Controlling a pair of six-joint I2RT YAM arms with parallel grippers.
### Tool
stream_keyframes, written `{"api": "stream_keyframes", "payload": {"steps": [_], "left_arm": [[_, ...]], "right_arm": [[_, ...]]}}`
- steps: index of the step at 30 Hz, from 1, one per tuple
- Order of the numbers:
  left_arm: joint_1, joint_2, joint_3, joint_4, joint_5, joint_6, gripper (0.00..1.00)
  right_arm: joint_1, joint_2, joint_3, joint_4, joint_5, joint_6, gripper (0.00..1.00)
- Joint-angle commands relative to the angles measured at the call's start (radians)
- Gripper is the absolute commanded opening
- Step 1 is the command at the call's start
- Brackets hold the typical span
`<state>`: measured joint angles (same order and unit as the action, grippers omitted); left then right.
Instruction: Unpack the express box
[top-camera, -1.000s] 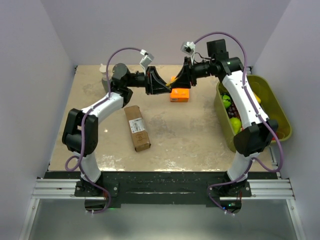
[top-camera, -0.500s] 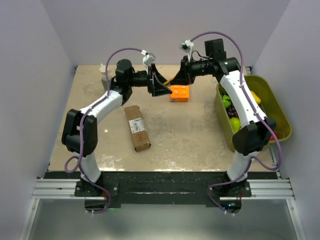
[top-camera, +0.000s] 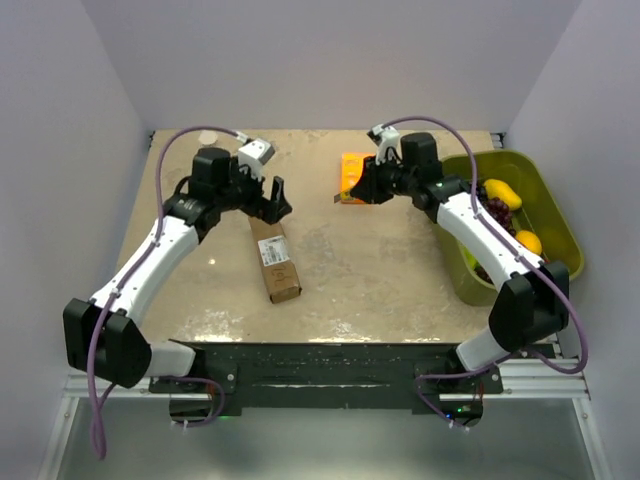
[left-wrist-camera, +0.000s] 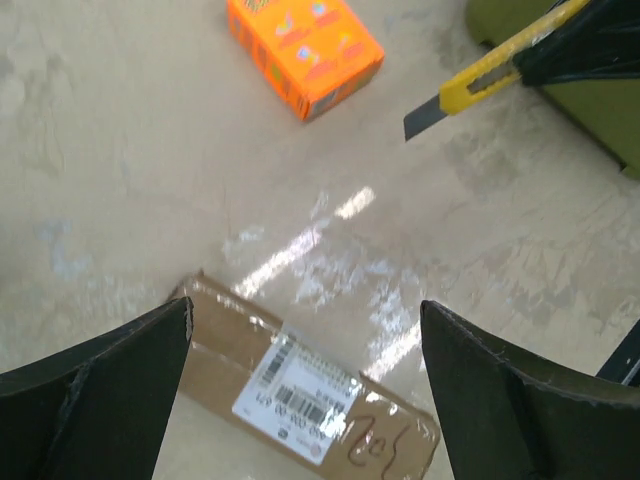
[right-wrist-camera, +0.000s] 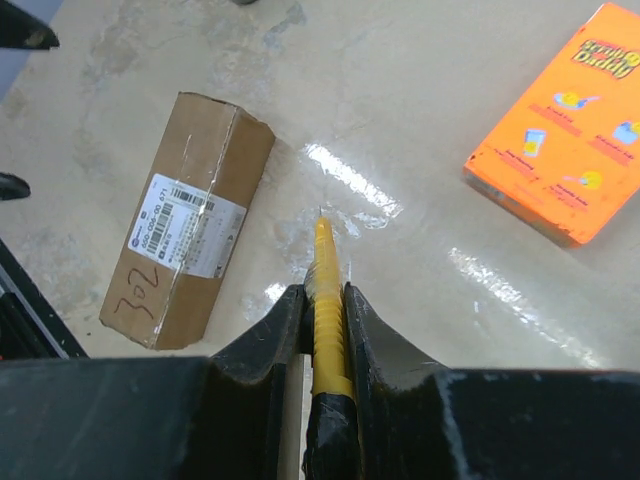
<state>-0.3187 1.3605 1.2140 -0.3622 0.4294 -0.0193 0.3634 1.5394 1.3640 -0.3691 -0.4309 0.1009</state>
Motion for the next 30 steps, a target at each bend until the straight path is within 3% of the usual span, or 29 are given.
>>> {"api": "stream_keyframes", "payload": {"steps": [1, 5, 14, 21, 25, 30], "left_arm": [[0.009, 0.017, -0.149, -0.112, -0.121, -0.103, 1.00], [0.010, 0.074, -0.142, -0.151, -0.317, -0.156, 1.00], [0.044, 0.115, -0.200, -0.193, -0.278, -0.217, 1.00], [0.224, 0.247, -0.237, -0.118, -0.031, -0.163, 0.94], [0.276, 0.293, -0.194, -0.207, -0.073, -0.064, 0.94], [0.472, 0.345, -0.192, -0.371, -0.167, 0.015, 0.91]], "right_arm": [[0.058, -0.012, -0.063, 0.229, 0.133, 0.121, 0.00], [0.065, 0.039, -0.039, 0.228, 0.184, 0.166, 0.00], [0.066, 0.042, -0.046, 0.240, 0.153, 0.164, 0.00], [0.066, 0.018, -0.088, 0.237, 0.136, 0.140, 0.00], [0.065, 0.021, -0.080, 0.228, 0.132, 0.129, 0.00], [0.066, 0.027, -0.080, 0.242, 0.139, 0.115, 0.00]]}}
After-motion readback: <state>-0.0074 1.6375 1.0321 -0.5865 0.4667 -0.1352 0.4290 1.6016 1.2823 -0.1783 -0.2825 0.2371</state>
